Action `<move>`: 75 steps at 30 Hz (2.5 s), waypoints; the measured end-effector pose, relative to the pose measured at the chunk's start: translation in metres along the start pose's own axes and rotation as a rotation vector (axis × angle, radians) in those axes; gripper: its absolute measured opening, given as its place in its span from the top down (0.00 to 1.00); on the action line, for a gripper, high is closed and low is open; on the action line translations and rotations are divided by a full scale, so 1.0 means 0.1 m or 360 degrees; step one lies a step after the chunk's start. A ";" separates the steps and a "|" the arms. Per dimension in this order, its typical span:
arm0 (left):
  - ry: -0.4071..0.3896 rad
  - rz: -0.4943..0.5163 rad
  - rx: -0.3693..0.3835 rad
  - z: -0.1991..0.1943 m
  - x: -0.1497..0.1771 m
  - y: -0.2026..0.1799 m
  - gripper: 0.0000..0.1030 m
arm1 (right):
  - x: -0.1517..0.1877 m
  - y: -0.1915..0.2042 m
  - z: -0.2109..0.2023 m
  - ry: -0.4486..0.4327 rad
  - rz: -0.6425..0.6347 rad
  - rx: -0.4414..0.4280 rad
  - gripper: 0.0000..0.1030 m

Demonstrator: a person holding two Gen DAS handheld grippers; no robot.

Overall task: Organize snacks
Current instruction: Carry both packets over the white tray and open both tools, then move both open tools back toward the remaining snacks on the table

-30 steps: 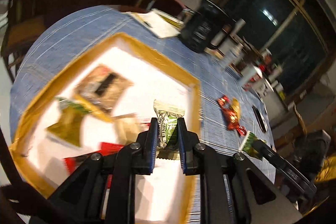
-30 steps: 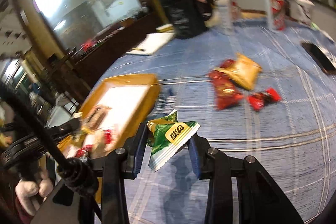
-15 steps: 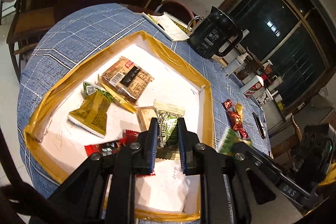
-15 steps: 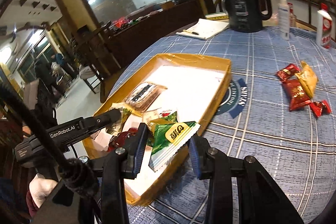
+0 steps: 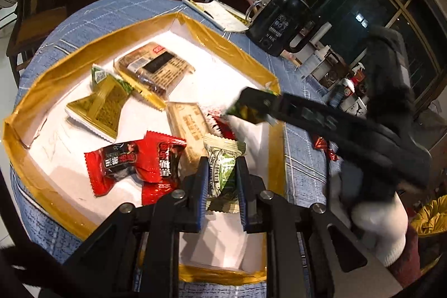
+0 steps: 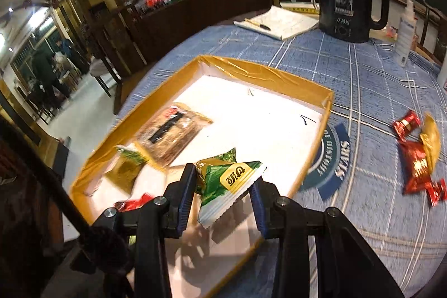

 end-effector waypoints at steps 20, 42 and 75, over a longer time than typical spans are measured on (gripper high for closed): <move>-0.0143 0.0085 0.0047 -0.47 0.17 -0.52 0.15 | 0.31 -0.32 -0.69 -0.0263 0.0230 -0.0141 0.55; -0.0324 0.0547 -0.0572 -0.66 0.50 -1.29 0.15 | 1.20 -1.12 -1.68 -0.0566 0.0531 0.0067 0.52; -0.0297 0.0726 -0.0600 -0.49 0.64 -1.60 0.15 | 1.44 -1.51 -1.80 -0.0576 0.0689 0.0125 0.50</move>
Point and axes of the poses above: each gripper's, at about its wrist camera, not at the fingertips, and z roughly the way its jaws point, y to its left, x to its underside, the point moved 4 cm from there along z, roughly the way its jaws point, and after that the axes turned 3 degrees about z, right-handed, at the moved point
